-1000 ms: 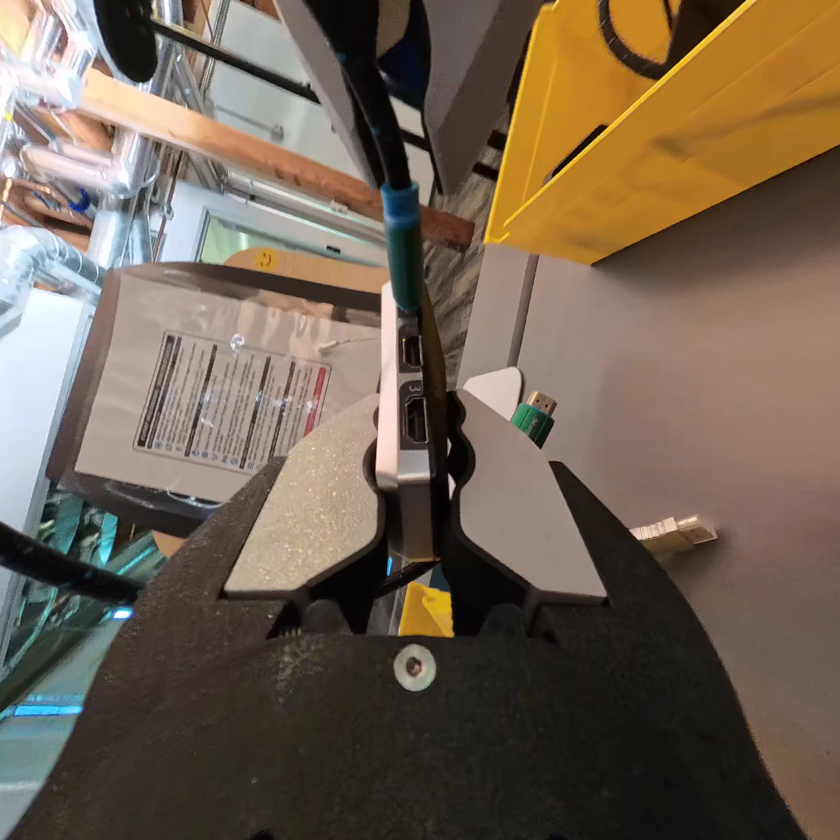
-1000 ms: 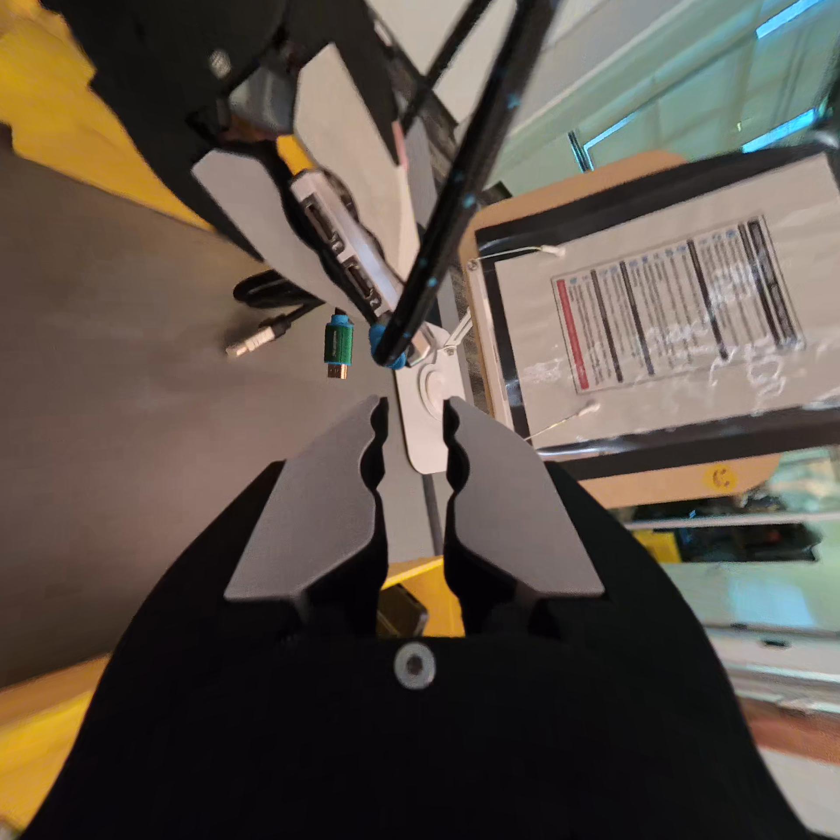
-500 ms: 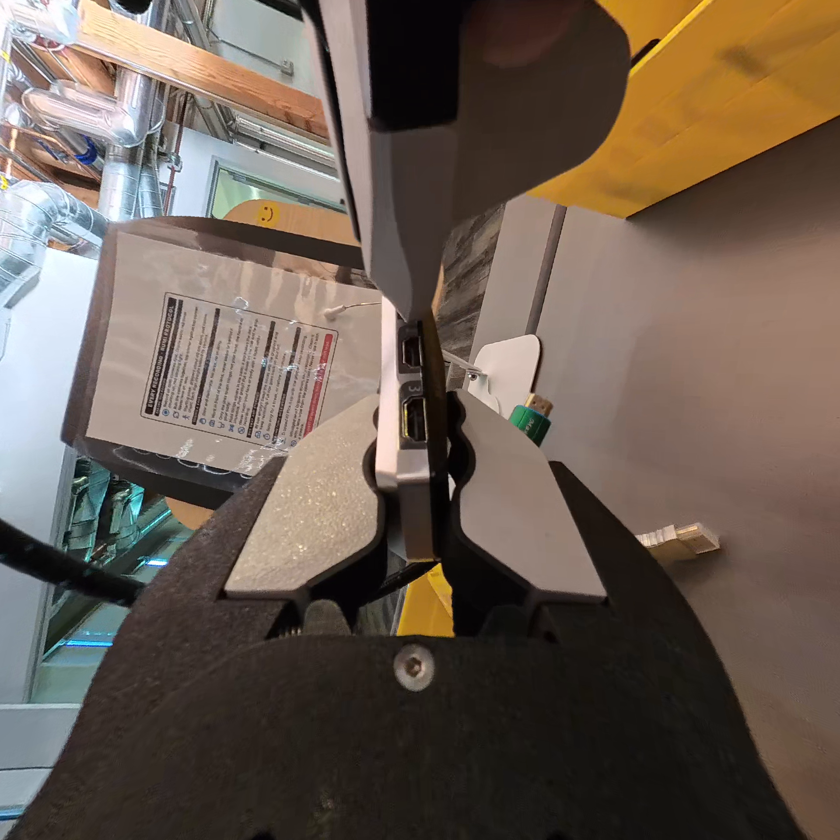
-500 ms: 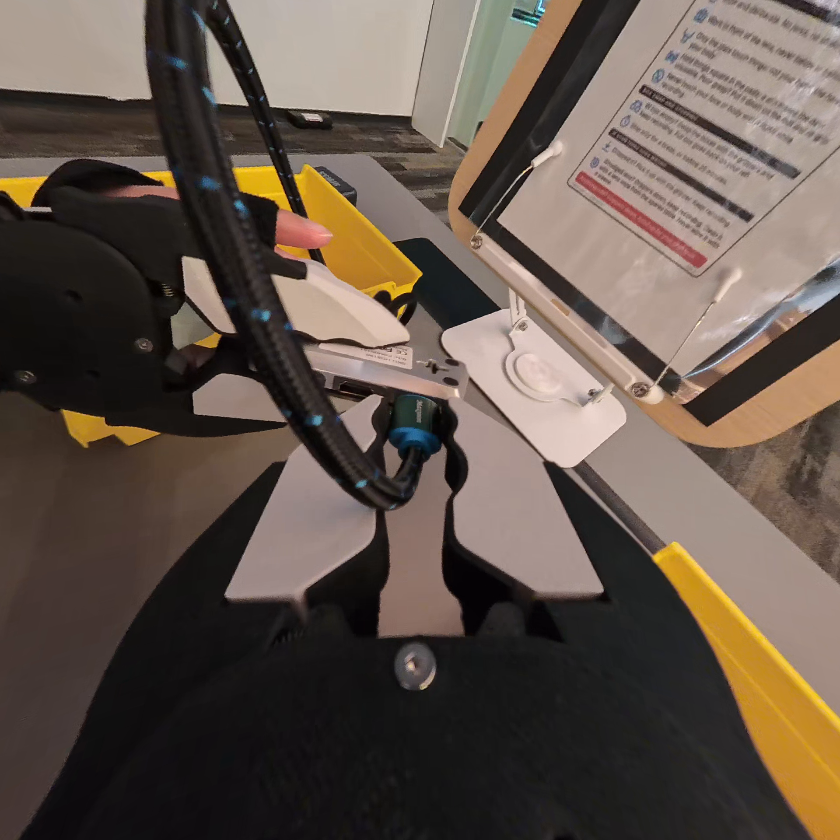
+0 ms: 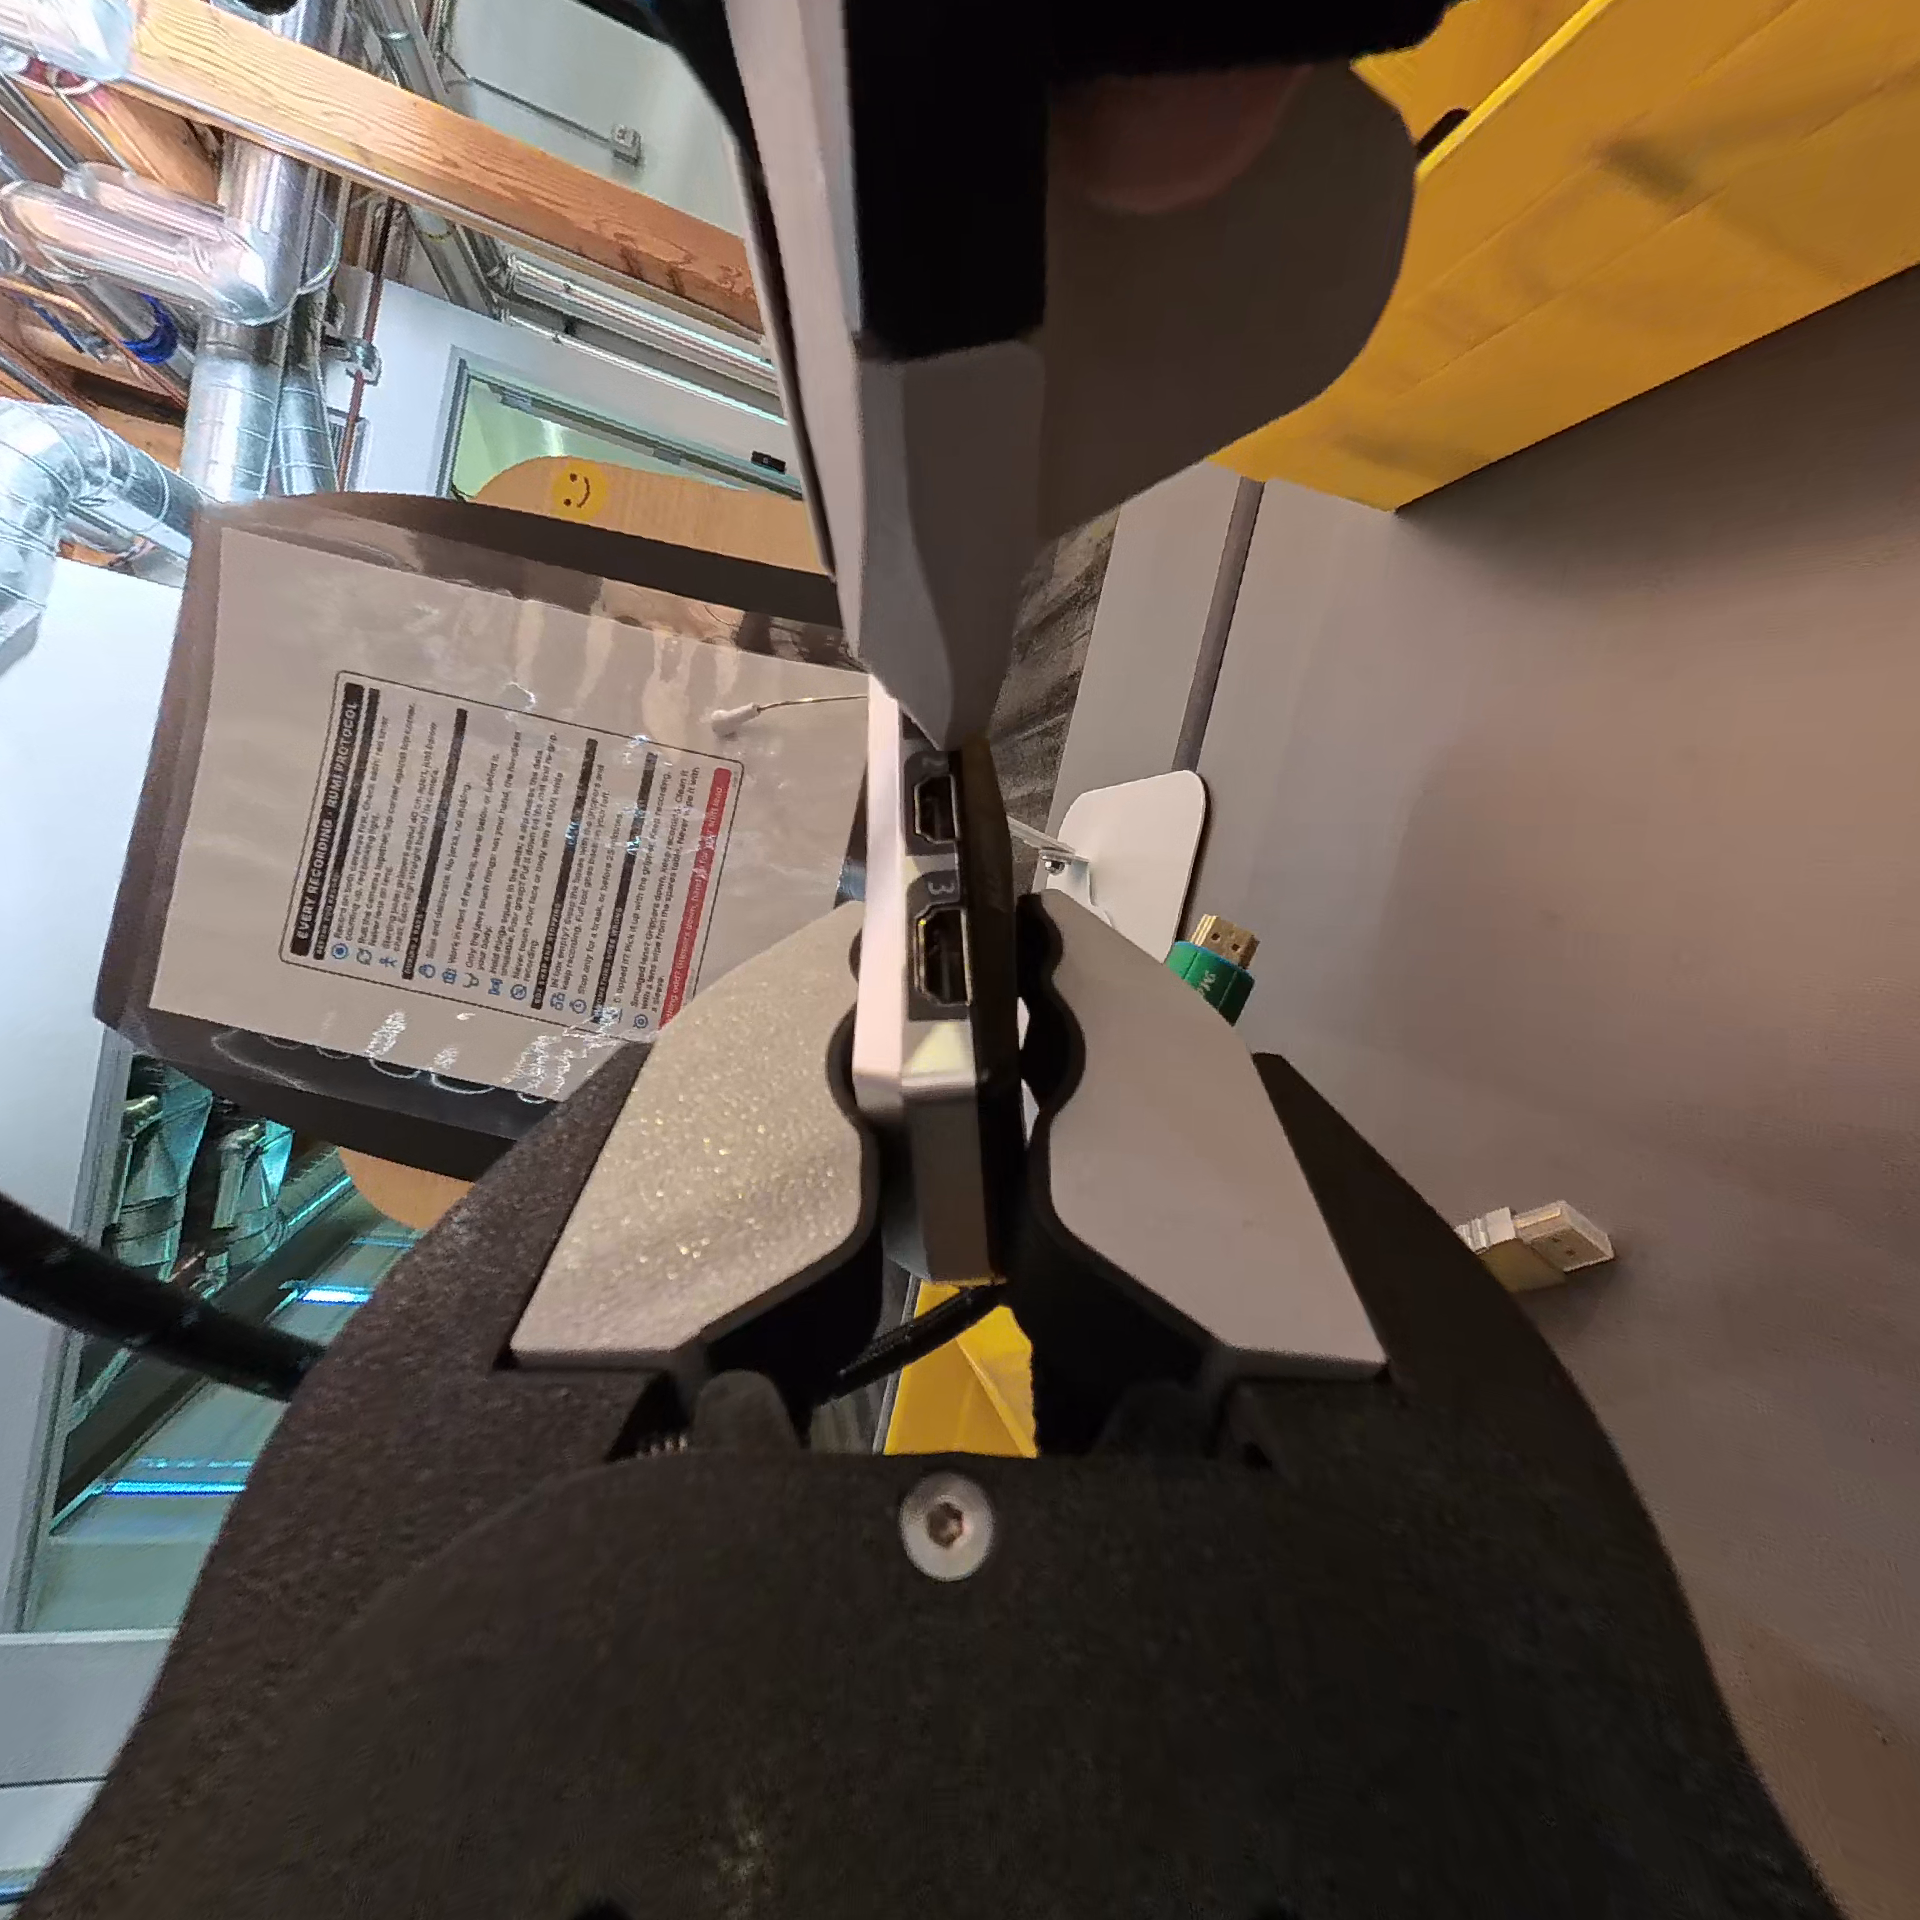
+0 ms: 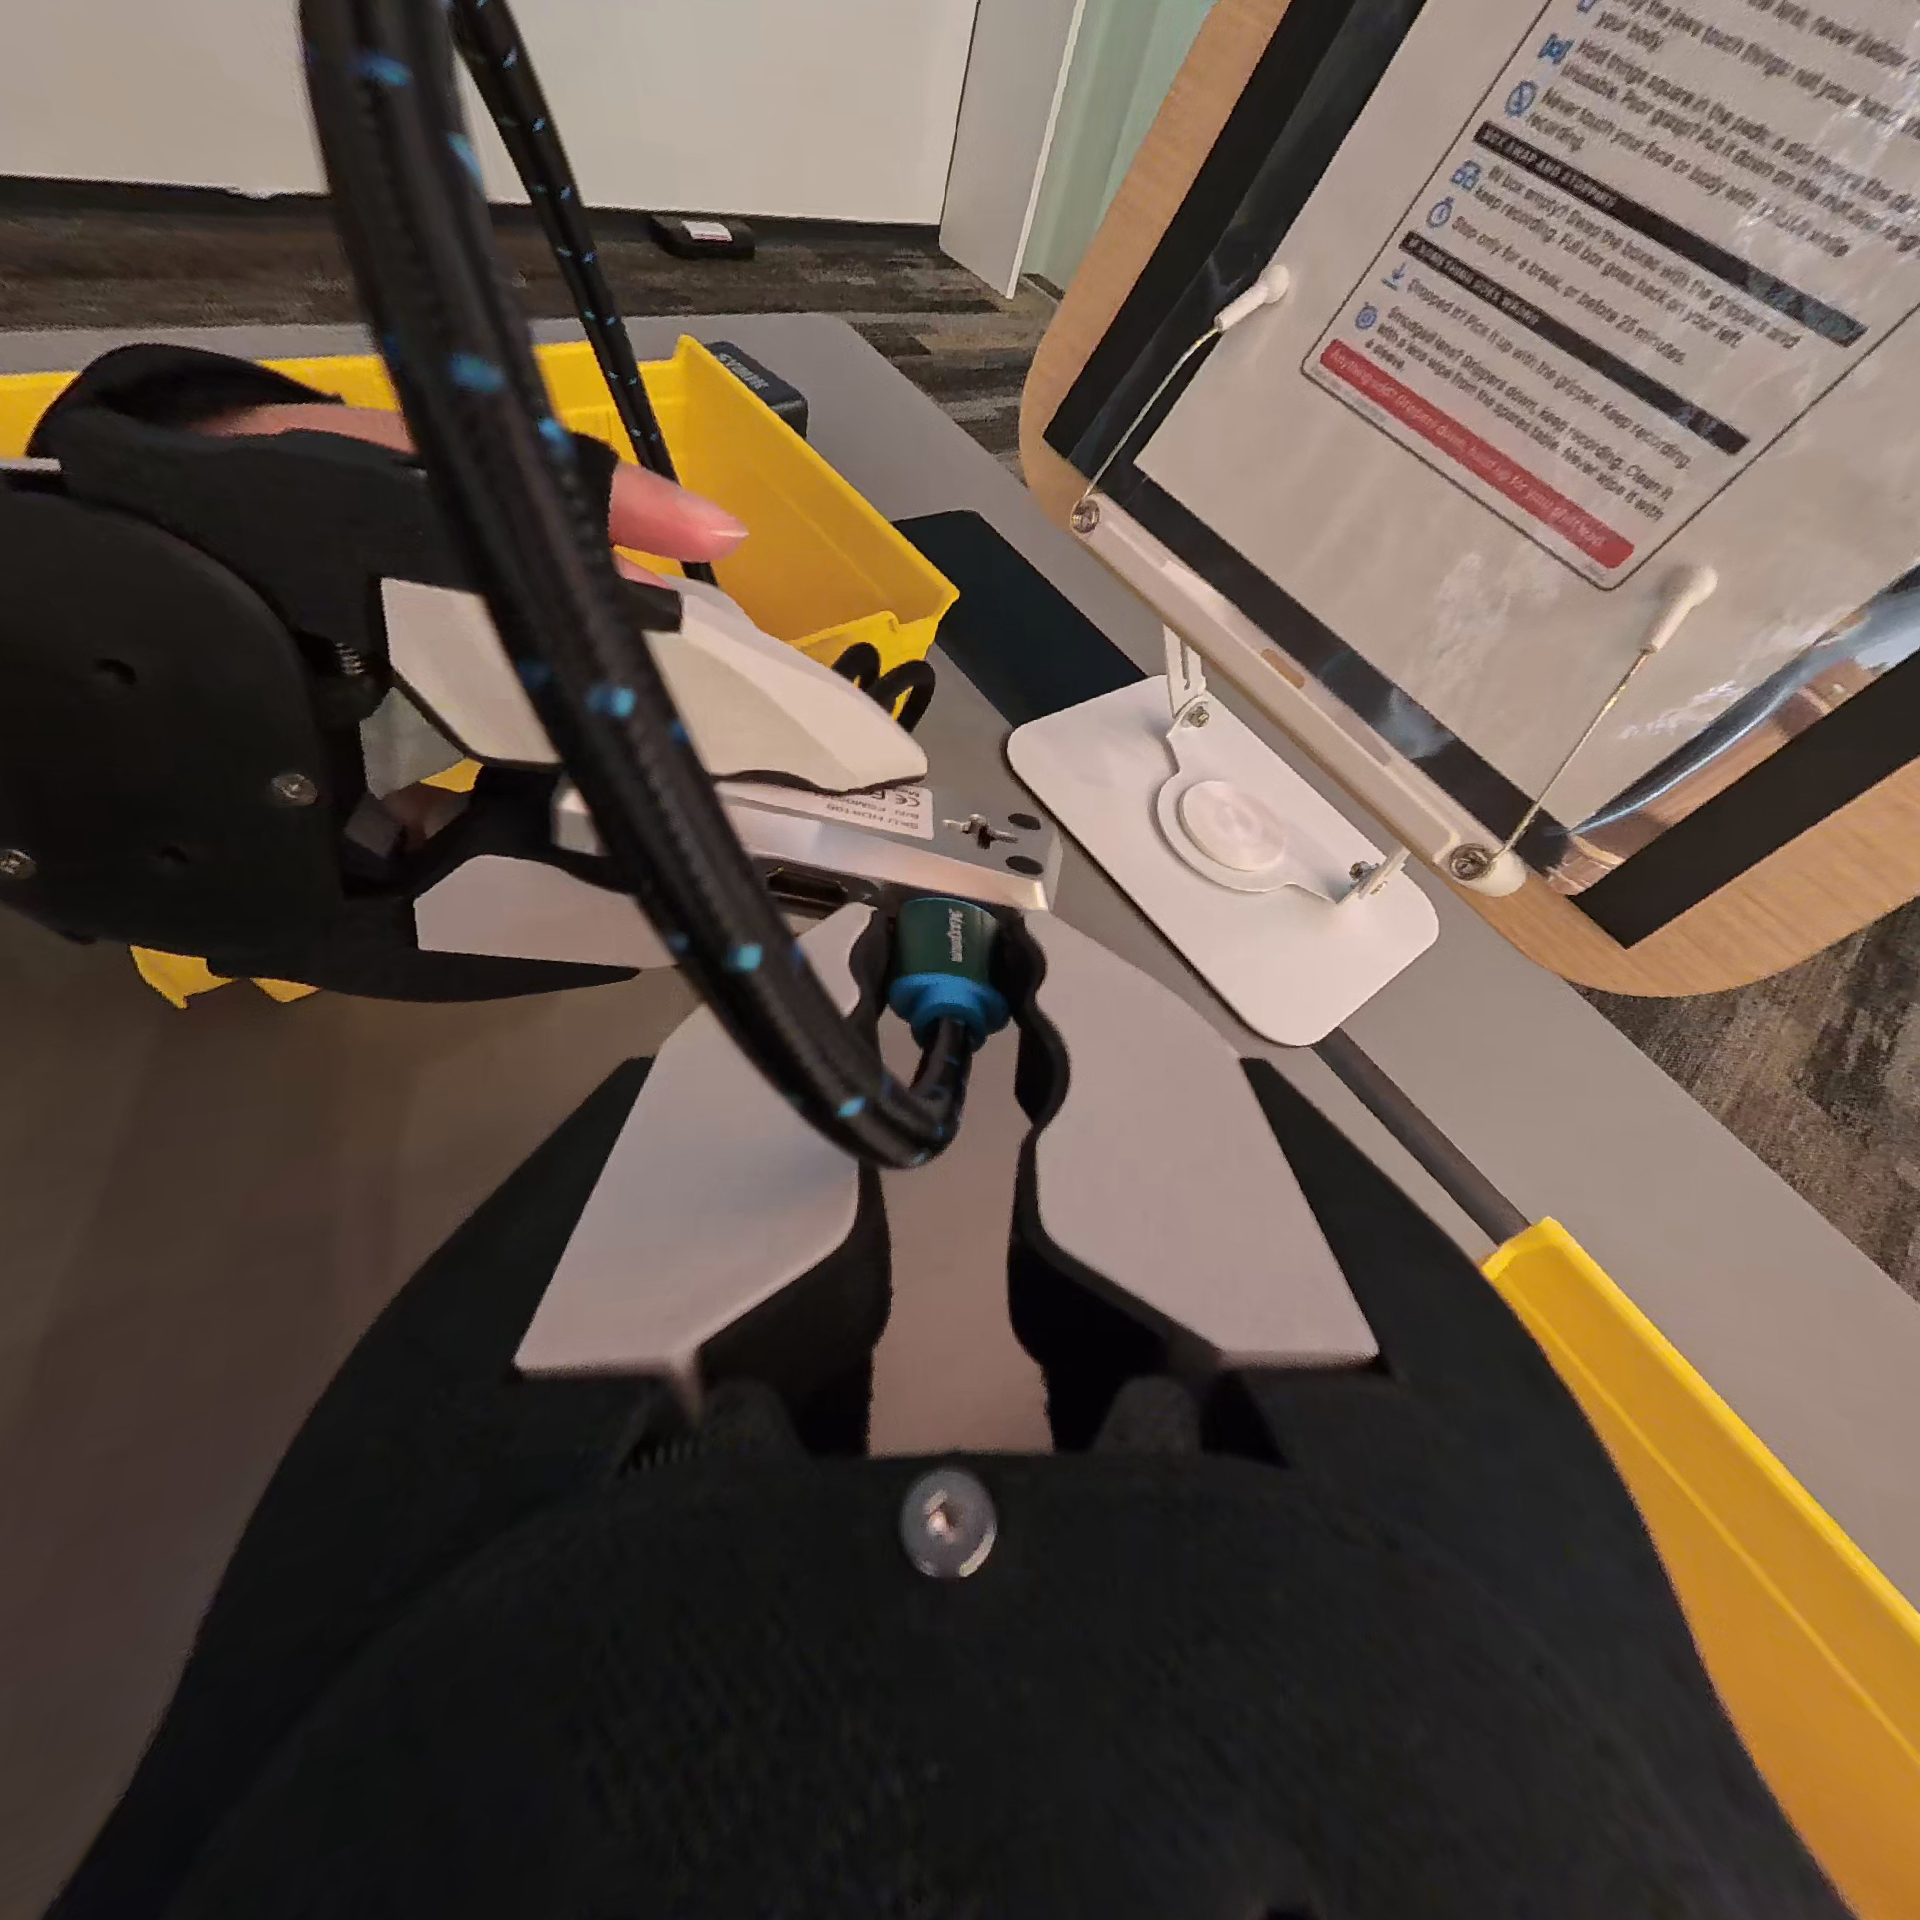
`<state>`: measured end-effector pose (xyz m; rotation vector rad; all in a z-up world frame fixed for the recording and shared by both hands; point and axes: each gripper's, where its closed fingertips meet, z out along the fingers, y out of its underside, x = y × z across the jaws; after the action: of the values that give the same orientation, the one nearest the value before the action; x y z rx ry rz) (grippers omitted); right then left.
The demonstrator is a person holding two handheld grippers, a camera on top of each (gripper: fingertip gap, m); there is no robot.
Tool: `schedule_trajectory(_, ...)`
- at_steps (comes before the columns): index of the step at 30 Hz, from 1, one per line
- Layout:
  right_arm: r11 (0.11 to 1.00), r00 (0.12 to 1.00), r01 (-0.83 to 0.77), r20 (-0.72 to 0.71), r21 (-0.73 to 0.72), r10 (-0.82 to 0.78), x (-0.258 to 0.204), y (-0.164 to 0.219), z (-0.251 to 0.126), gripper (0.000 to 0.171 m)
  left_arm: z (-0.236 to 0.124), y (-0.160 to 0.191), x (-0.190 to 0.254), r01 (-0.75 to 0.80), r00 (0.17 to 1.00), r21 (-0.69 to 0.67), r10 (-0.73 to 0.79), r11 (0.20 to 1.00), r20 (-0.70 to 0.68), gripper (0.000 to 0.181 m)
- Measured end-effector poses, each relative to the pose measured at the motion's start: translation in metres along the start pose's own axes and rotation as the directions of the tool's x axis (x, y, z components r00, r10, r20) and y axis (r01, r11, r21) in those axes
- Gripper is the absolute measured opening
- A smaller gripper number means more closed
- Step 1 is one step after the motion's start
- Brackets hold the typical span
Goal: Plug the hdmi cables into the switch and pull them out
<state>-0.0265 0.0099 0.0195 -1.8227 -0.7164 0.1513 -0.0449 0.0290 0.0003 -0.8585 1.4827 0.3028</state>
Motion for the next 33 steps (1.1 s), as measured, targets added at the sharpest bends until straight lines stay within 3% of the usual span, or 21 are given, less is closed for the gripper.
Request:
schedule_trajectory(5,0.999,1.000,-0.007,-0.011,0.040,0.007,-0.001,-0.006,-0.001,0.021,-0.002,0.000,-0.005,-0.045,0.998,-0.008,0.046,0.999,0.051,0.027)
schedule_trajectory(19,1.000,1.000,0.005,-0.012,0.030,-0.005,0.000,-0.006,-0.003,0.021,-0.003,0.001,-0.009,-0.015,0.999,-0.077,0.017,0.997,0.030,0.024)
schedule_trajectory(33,0.998,0.993,0.054,-0.103,0.031,-0.051,-0.003,-0.018,-0.015,0.021,-0.010,-0.005,-0.020,0.002,0.999,-0.065,0.001,0.998,0.053,0.023)
